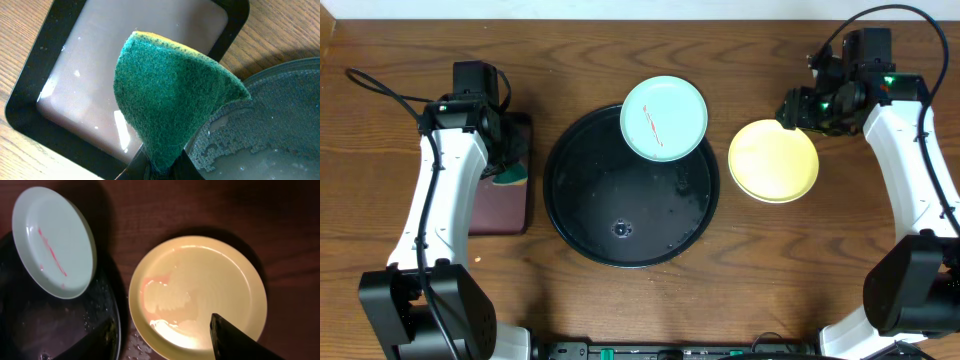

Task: Clean dirty plates on tray and stack at the side
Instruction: 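Move right gripper to the last pale green plate and grip its rim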

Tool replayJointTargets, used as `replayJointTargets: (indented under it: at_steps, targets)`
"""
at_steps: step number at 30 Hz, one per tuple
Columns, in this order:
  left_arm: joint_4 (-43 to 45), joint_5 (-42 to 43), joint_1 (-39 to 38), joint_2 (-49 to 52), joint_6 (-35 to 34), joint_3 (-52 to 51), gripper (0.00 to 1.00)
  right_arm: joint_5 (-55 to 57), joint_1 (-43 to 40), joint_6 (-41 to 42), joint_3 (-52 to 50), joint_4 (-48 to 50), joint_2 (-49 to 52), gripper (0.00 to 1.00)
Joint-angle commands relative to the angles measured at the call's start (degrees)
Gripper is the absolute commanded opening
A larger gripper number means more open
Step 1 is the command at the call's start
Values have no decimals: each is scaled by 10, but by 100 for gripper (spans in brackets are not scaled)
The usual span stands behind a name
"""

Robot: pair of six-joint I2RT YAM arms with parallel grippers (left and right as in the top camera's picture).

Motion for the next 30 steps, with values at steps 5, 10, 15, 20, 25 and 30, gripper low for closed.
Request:
replayJointTargets:
  at_steps: [5, 10, 15, 20, 25, 30]
  targets:
    - [0, -1, 2, 6, 8, -1, 8, 1, 31, -8, 6, 23, 0, 57]
    - [0, -1, 2, 6, 16, -1, 7, 8, 48, 3, 6, 63, 0, 57]
    - [-4, 17, 2, 6, 16, -1, 7, 6, 68, 3, 45, 71, 29, 53]
    - [-4, 25, 2, 6, 16, -1, 7, 6, 96, -12, 149, 25, 103, 54]
    - [-4, 25, 2, 6, 16, -1, 7, 2, 122, -14, 240, 17, 197, 54]
    - [-3, 25, 2, 6, 16, -1, 7, -8, 144, -36, 261, 66, 268, 52]
